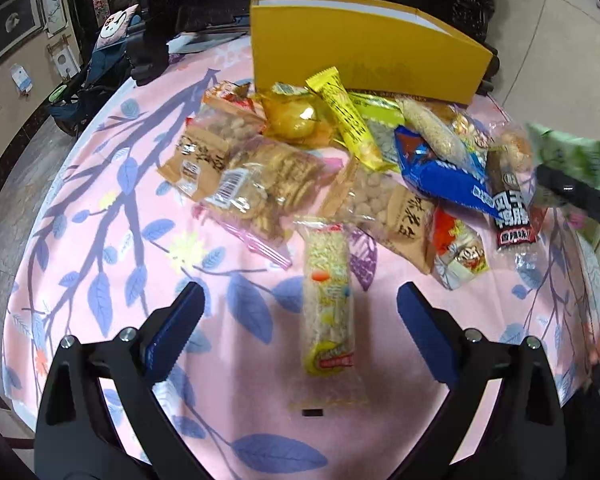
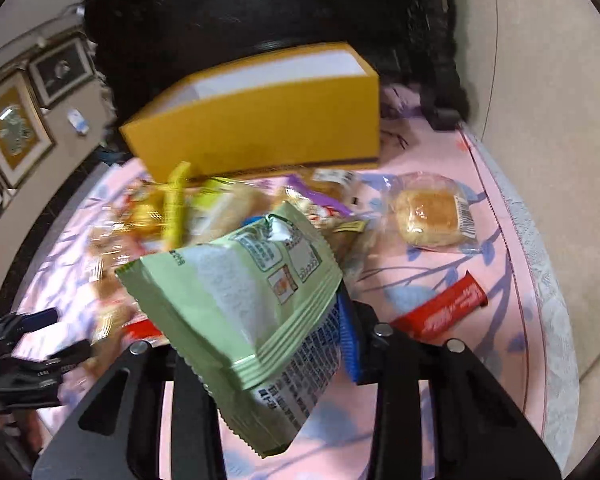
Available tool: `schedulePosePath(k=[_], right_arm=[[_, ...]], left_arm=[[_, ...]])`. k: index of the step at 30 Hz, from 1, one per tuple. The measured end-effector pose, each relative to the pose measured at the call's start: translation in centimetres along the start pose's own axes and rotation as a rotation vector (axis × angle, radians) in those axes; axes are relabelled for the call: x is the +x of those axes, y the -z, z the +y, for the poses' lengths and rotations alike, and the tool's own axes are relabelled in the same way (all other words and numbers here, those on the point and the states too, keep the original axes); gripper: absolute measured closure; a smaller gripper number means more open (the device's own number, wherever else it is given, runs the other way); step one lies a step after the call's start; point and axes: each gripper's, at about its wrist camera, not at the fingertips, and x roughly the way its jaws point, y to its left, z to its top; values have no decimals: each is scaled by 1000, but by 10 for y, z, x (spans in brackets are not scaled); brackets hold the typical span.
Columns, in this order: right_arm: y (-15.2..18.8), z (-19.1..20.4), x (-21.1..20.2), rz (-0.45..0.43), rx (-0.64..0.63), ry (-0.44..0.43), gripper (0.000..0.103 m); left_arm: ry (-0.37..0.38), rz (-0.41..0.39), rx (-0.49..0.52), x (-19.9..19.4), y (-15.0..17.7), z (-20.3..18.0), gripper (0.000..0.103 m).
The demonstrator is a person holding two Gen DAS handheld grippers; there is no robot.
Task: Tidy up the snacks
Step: 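Grasp the sesame bar with the left tool while the right tool grasps the green chip bag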
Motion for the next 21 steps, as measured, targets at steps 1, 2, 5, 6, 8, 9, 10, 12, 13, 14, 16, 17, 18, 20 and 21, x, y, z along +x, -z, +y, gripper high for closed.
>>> schedulePosePath(k=[1,2,5,6,8,9,10,12,13,14,16,17,18,20,21], right_arm=[[2,3,-7,-11,2,-16,66],[4,6,-10,-17,1,-27,66],[10,11,-14,-12,-12,-50,66],[11,10,-12,-8,-10,-56,66],[15,10,-6,6,0,-63,66],[19,11,-10,9,5,-64,66],[22,10,-11,13,13,-67,66],[26,7,-9,20,26,-77,66],[28,7,-10,19,31,-86,66],[28,7,-10,18,35,-92,66],[29,6,-10,14,42,-100,66],[29,5,-11,13,46,-104,66],[29,5,-11,12,47,-104,66],[29,6,-14,7,43,-102,66],[29,6,-15,5,41,-102,66]], left_arm=[[-8,5,12,3,2,-5,5],[-18,7,26,5,3,-9,5],[-40,3,41,12,7,-18,5],[-41,9,35,16,8,-20,7],[-39,19,22,23,10,-19,36],[-25,46,13,31,12,-18,62],[-22,29,8,28,13,-17,74],[-21,19,16,23,12,-17,74],[-20,18,18,21,12,-18,74],[-15,17,13,19,11,-17,74],[-1,25,-4,13,9,-16,75],[10,25,-8,12,10,-16,75],[21,20,-10,8,10,-17,75],[18,-7,8,-3,8,-22,75],[23,-21,17,-11,6,-25,75]])
